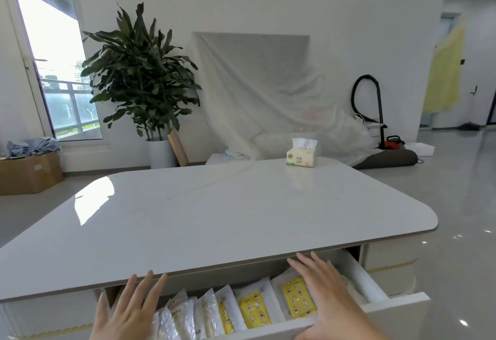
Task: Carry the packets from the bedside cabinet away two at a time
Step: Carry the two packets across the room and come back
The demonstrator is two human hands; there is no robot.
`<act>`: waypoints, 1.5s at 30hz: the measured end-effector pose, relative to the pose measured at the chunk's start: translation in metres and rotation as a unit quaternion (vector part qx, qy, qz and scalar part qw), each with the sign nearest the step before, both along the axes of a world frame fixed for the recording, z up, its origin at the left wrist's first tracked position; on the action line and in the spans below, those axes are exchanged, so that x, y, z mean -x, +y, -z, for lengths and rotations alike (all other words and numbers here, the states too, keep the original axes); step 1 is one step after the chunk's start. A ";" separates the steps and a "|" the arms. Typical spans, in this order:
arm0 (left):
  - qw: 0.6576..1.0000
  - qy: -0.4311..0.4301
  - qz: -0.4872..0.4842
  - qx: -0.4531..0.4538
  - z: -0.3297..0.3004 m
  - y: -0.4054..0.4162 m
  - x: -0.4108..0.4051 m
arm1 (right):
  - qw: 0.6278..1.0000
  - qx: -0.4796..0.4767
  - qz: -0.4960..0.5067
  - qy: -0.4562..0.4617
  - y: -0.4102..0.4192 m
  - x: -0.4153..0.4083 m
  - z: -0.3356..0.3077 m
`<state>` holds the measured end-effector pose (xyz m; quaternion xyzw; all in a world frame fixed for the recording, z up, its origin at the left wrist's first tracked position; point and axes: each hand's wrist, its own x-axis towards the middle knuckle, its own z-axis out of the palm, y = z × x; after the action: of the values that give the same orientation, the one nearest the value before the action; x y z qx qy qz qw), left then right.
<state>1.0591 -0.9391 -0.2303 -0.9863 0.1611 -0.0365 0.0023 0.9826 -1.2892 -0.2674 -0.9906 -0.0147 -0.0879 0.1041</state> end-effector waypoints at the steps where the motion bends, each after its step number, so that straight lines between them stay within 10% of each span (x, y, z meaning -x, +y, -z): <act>1: 1.000 0.011 0.009 -0.004 0.004 0.000 -0.003 | 1.000 -0.002 0.007 0.000 0.002 0.001 -0.004; 11: 0.985 -0.150 0.073 0.045 0.041 -0.027 -0.031 | 0.996 0.001 0.065 0.062 -0.004 -0.026 -0.003; 16: 0.958 -0.180 0.091 0.204 0.071 -0.051 -0.052 | 0.985 0.086 0.083 -0.123 -0.020 -0.059 0.032; 24: 0.913 -0.354 0.047 0.198 0.075 -0.069 -0.074 | 0.990 0.034 0.099 -0.096 -0.017 -0.071 0.042; 31: 0.889 -0.327 -0.009 0.319 0.097 -0.089 -0.087 | 0.979 0.023 0.094 -0.181 -0.009 -0.085 0.060; 45: 0.867 -0.457 0.048 0.194 0.107 -0.062 -0.099 | 0.924 0.096 0.147 -0.339 -0.001 -0.089 0.049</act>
<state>1.1584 -1.0014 -0.3377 -0.8311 0.1788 -0.5134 -0.1175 1.0713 -1.2902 -0.3161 -0.8981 0.0885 -0.4305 -0.0168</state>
